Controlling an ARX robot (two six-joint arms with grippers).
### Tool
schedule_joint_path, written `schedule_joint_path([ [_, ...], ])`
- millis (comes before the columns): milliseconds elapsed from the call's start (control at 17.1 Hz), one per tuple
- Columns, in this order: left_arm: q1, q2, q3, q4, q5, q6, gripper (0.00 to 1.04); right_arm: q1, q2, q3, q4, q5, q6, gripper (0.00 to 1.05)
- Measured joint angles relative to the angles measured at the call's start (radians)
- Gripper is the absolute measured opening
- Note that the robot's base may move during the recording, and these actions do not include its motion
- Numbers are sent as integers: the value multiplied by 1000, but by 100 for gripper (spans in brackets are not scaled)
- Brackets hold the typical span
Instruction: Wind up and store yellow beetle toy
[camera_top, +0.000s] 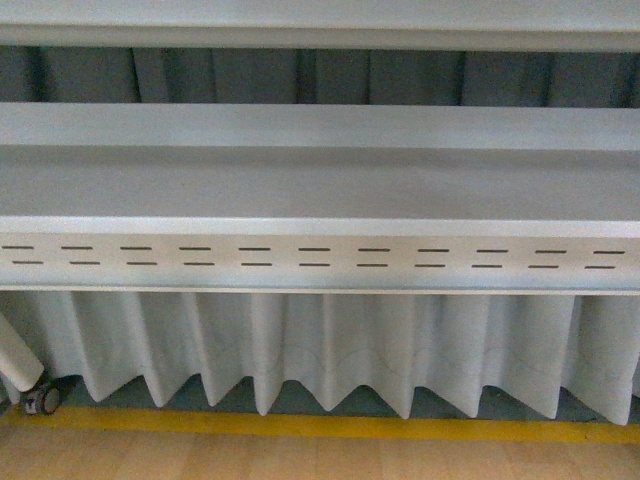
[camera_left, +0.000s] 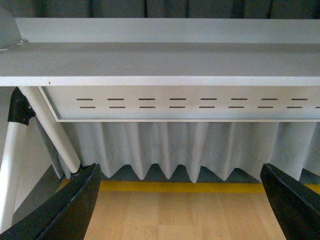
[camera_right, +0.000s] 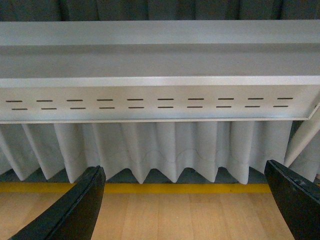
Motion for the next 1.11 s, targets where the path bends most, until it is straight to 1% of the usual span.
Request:
schedule_joint_path([
  [1110,0,0,0,0,0,0,98,0,0,0,0,0,0,98],
])
